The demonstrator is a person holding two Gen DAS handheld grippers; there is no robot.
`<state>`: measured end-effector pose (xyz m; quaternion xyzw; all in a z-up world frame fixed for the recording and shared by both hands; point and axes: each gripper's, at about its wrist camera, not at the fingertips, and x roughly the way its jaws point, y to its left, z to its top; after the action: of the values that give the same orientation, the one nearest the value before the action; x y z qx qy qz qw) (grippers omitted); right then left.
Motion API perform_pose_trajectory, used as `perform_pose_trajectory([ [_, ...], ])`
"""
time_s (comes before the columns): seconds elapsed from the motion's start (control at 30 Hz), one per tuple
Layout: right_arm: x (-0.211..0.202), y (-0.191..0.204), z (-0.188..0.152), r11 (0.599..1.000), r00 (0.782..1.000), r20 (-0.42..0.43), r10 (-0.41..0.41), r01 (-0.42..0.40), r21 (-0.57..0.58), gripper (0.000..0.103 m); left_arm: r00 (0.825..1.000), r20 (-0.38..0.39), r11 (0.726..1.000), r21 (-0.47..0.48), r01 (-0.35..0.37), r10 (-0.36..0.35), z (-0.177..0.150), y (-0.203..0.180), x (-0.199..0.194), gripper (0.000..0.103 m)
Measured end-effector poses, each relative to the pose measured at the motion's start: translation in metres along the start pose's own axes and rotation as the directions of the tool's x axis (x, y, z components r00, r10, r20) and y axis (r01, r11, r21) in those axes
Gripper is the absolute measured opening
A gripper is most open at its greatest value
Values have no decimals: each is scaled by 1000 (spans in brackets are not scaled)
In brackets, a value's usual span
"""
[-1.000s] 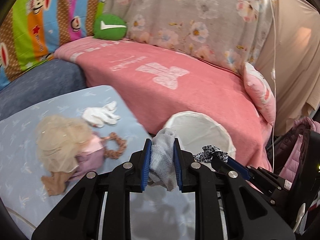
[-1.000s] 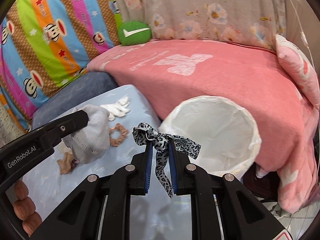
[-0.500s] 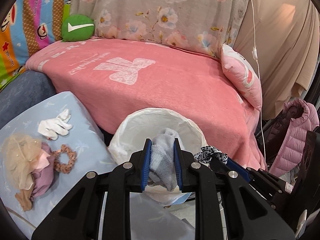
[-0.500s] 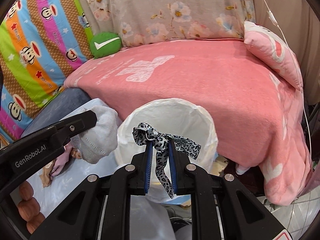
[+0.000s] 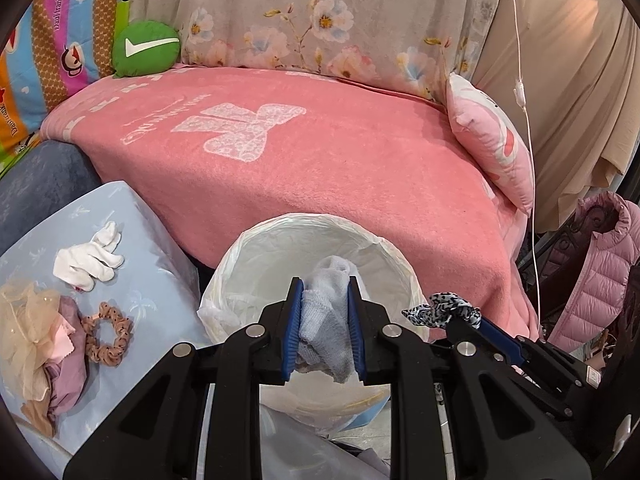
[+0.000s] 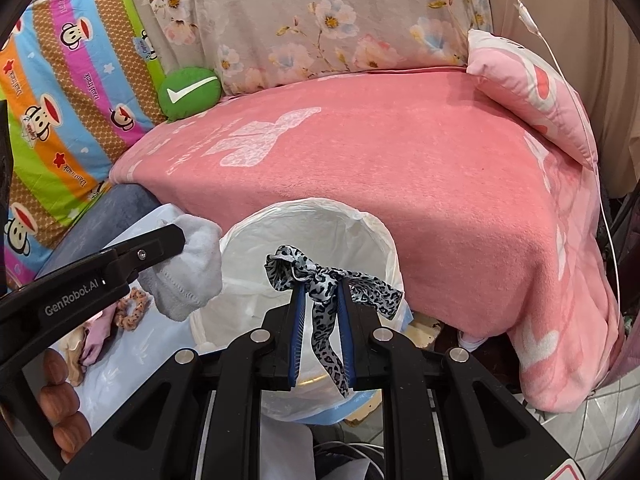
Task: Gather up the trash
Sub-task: 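Carry the sock and scrunchie with both tools over the white trash bin, then open the left tool dropping the sock into the bin while the right drops the scrunchie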
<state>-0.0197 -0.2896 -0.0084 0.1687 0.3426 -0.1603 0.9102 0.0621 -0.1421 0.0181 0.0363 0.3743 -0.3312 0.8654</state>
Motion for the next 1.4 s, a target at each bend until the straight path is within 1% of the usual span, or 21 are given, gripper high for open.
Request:
perform_pose_trajectory([
  [0.43,17,7,13,1000,1000,-4,15,-15,-16,16,1000,-24,1000,-21,8,-9,8,10,21,24],
  [0.6,22,11,17,1000,1000,-6,16,-16,-23,18,999,-40,999,-41,24,-25,10,16,27,28],
  [0.63,24,12,18,1000,1000,-6,14,-14,-25,20,999,-42,999,-44,23,-25,10,18,28,33],
  [0.67,25,13,19,1000,1000,-5,14,-15,-25,20,999,-42,999,-49,20,-22,10,19,29,42],
  [0.7,25,13,19,1000,1000,-6,17,-17,-25,20,999,-40,998,-55,12,-14,10,21,28,48],
  [0.73,26,14,21,1000,1000,-3,18,-18,-26,20,999,-34,998,-60,2,-4,11,23,28,56],
  [0.77,27,16,22,999,1000,-1,18,-18,-29,20,1000,-29,998,-64,-4,2,11,24,27,58],
  [0.8,27,20,22,999,1000,1,18,-18,-33,23,1000,-26,998,-68,-9,7,11,26,26,59],
  [0.83,27,22,22,999,1000,5,18,-18,-37,28,1000,-27,997,-71,-13,11,11,29,26,60],
  [0.93,27,26,24,999,1000,15,15,-15,-45,39,999,-26,996,-85,-25,23,10,36,24,60],
  [1.0,27,27,25,999,1000,14,17,-17,-43,41,999,-24,995,-91,-33,31,8,40,21,60],
  [1.13,23,32,24,999,1000,15,25,-24,-49,42,999,-21,994,-99,-45,43,5,45,15,60],
  [1.33,16,48,17,996,999,10,44,-43,-76,43,998,-12,990,-128,-62,61,-4,56,0,60],
  [1.4,14,55,15,995,999,6,52,-51,-82,43,997,-8,988,-136,-75,75,-7,62,-6,62],
])
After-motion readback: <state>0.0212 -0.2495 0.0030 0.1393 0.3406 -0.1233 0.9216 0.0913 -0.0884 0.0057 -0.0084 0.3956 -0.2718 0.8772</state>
